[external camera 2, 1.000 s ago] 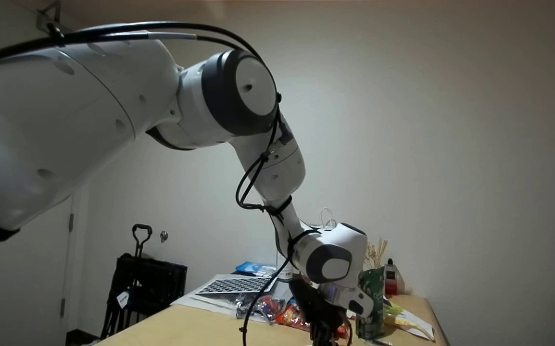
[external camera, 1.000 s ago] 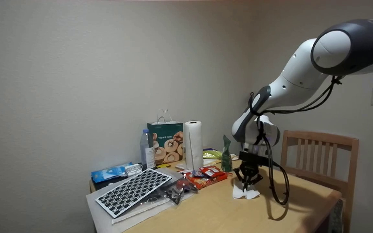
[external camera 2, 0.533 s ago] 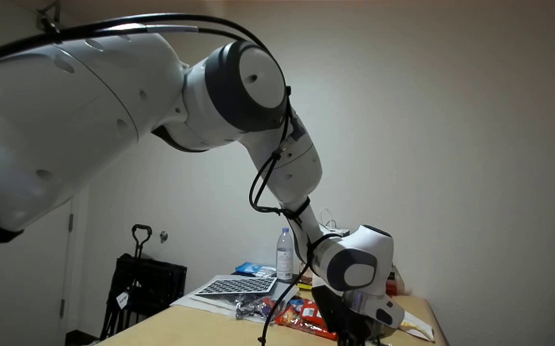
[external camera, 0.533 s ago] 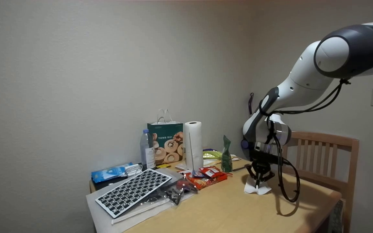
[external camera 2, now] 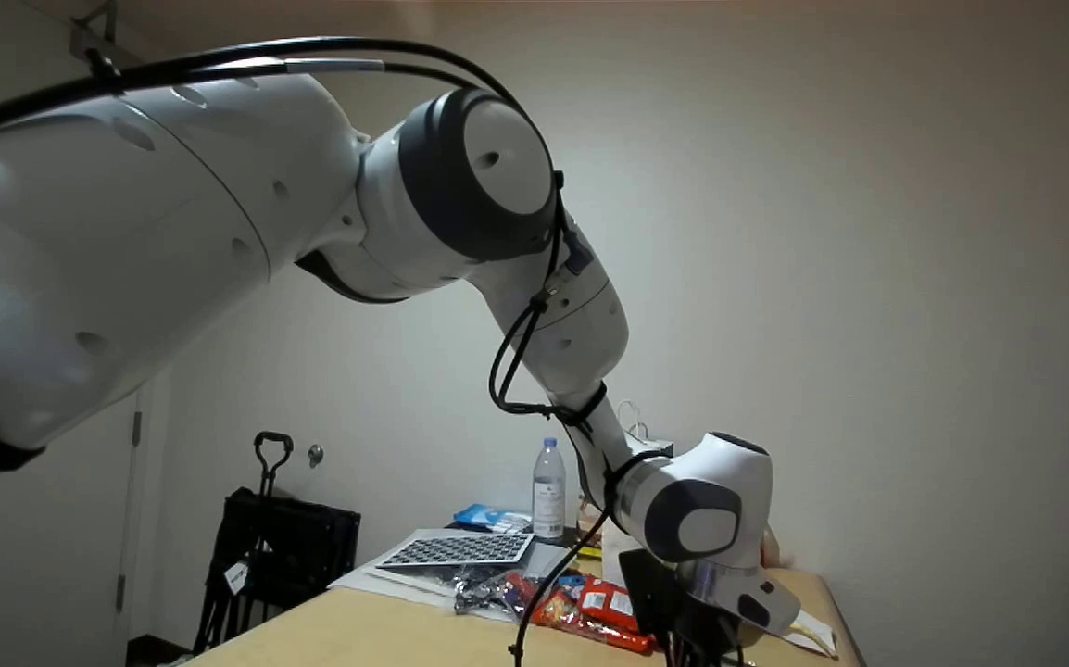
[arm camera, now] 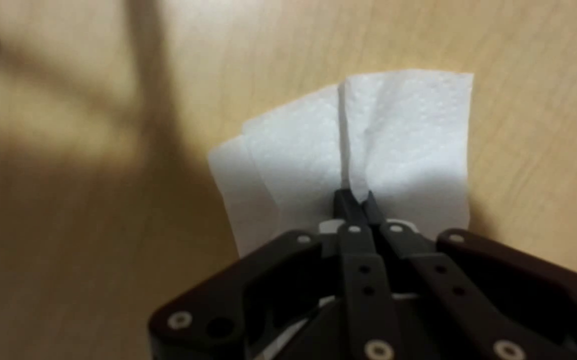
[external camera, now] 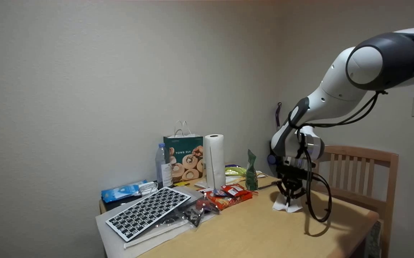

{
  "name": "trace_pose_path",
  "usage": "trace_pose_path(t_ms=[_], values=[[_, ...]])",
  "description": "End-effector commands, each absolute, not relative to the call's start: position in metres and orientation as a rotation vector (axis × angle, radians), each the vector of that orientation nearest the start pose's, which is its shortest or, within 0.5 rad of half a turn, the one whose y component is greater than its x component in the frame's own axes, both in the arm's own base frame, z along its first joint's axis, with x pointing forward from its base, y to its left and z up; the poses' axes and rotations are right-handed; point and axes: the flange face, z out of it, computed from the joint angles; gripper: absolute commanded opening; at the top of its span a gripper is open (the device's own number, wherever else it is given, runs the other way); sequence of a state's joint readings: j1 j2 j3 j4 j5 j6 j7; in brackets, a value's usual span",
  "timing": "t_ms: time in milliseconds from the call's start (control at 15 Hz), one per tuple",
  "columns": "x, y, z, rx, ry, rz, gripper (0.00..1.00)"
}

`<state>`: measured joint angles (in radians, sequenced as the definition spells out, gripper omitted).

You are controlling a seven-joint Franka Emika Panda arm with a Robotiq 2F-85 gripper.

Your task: Use the tissue to wipe the table

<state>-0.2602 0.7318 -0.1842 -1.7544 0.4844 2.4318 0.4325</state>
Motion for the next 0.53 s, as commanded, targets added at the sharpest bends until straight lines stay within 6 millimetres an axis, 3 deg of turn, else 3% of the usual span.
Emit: trace_pose_path(t_ms=[0, 133, 200, 467], values=[[0.578, -0.318, 0.144, -2.289, 1.930, 0.022, 0.00], [0.571, -0.336, 0.142, -2.203, 2.057, 0.009, 0.00], [0.579, -0.321, 0.154, -2.286, 1.940, 0.023, 0.02], [0.573, -0.336, 0.154, -2.236, 2.013, 0.016, 0.02]])
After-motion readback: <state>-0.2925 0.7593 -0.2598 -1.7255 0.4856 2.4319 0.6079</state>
